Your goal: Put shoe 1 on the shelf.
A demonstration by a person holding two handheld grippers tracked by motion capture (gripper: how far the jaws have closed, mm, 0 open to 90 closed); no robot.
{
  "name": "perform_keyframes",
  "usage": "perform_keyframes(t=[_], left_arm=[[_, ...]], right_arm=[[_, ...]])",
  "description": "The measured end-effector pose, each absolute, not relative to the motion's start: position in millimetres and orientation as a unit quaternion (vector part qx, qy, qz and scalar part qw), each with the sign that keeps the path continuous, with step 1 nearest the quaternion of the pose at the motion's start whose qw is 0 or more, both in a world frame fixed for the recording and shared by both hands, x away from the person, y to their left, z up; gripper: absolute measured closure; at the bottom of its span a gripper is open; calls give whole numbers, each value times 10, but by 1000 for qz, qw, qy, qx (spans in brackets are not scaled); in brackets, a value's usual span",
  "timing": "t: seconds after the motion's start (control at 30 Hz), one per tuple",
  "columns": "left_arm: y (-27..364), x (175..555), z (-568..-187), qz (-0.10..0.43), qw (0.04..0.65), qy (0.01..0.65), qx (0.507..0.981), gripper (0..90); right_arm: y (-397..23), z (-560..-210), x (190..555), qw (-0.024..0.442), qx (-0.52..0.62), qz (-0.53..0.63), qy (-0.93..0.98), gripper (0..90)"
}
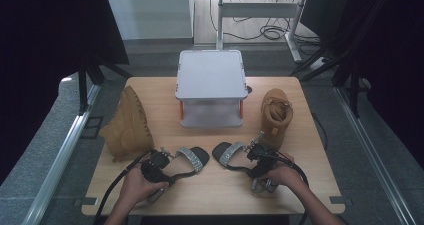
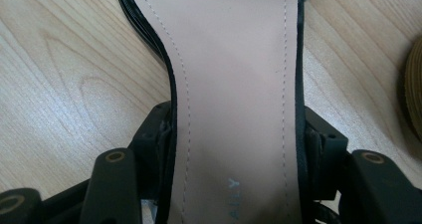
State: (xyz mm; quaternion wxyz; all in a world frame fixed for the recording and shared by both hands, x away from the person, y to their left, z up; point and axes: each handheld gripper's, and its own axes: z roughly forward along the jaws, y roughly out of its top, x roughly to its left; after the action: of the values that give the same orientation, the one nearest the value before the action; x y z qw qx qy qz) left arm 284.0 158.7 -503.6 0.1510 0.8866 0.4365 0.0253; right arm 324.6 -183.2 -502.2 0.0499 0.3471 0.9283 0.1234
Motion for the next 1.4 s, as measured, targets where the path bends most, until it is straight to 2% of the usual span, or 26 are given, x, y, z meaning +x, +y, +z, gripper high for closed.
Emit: perform_keyframes(t=[0.37, 0.9, 1.1, 1.2, 1.4], left_arm=[[1611, 2836, -5013, 27, 178, 440, 880, 419], [1628, 2906, -4796, 57, 219, 453, 862, 420], [1604, 2997, -4679, 66, 232, 464, 852, 419], [1594, 3065, -4640, 57, 248, 473, 843, 420], [1570, 3192, -4572, 79, 259, 498, 824, 420]], right_arm=[[-1854, -4988, 3216, 59, 360, 149, 919, 417], [-1963, -4807, 3215, 74, 403, 200, 890, 418], [-1959, -4730, 3254, 78, 431, 222, 871, 418], [-1913, -4675, 3270, 102, 443, 221, 863, 417], [-1865, -4628, 3289, 106, 451, 240, 853, 417]])
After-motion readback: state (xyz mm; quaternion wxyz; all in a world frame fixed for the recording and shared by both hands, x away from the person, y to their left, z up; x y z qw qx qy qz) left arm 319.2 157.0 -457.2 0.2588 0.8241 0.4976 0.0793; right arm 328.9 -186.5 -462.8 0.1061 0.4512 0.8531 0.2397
